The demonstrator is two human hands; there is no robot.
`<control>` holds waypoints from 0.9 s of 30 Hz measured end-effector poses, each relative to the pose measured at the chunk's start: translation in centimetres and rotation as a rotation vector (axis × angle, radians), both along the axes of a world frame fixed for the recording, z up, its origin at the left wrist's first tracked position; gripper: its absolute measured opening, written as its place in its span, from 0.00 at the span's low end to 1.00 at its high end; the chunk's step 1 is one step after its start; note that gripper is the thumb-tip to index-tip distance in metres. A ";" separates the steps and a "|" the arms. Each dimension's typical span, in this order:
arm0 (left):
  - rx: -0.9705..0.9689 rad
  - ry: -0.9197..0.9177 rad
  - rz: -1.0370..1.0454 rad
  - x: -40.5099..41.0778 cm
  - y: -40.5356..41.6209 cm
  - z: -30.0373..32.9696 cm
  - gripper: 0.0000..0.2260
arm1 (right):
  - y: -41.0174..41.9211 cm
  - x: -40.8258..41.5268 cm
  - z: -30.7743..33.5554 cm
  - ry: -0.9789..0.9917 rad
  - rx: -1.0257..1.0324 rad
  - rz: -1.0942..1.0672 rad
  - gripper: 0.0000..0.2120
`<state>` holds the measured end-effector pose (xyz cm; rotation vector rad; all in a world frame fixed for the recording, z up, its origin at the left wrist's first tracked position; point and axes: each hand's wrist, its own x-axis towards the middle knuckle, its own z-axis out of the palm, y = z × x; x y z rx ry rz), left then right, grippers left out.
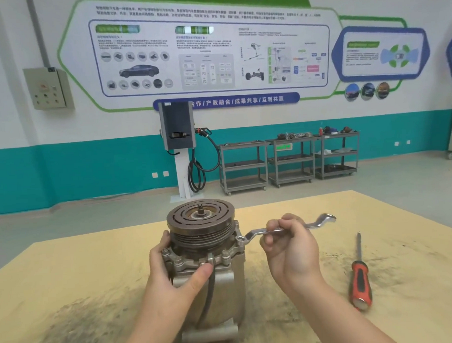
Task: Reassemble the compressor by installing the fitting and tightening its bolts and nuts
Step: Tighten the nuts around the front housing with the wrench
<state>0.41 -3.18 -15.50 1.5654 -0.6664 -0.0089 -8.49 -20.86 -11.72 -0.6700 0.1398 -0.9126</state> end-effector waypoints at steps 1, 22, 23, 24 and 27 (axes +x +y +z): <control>0.000 -0.009 0.006 -0.2 -0.1 0.0 0.32 | 0.4 -0.3 -0.3 -0.027 -0.016 -0.042 0.09; -0.070 -0.064 0.003 -0.8 -0.4 0.0 0.29 | 0.6 -1.0 -0.7 -0.029 -0.095 -0.060 0.07; -0.072 -0.067 0.001 -0.8 -0.4 0.0 0.29 | 0.9 -1.4 -0.8 -0.041 -0.087 -0.050 0.07; -0.073 -0.069 0.000 -0.8 -0.5 0.0 0.30 | 1.1 -1.8 -0.7 -0.044 -0.080 -0.041 0.07; -0.082 -0.059 -0.001 -0.6 -0.6 -0.1 0.30 | 1.8 -2.8 -0.9 -0.067 -0.165 -0.074 0.07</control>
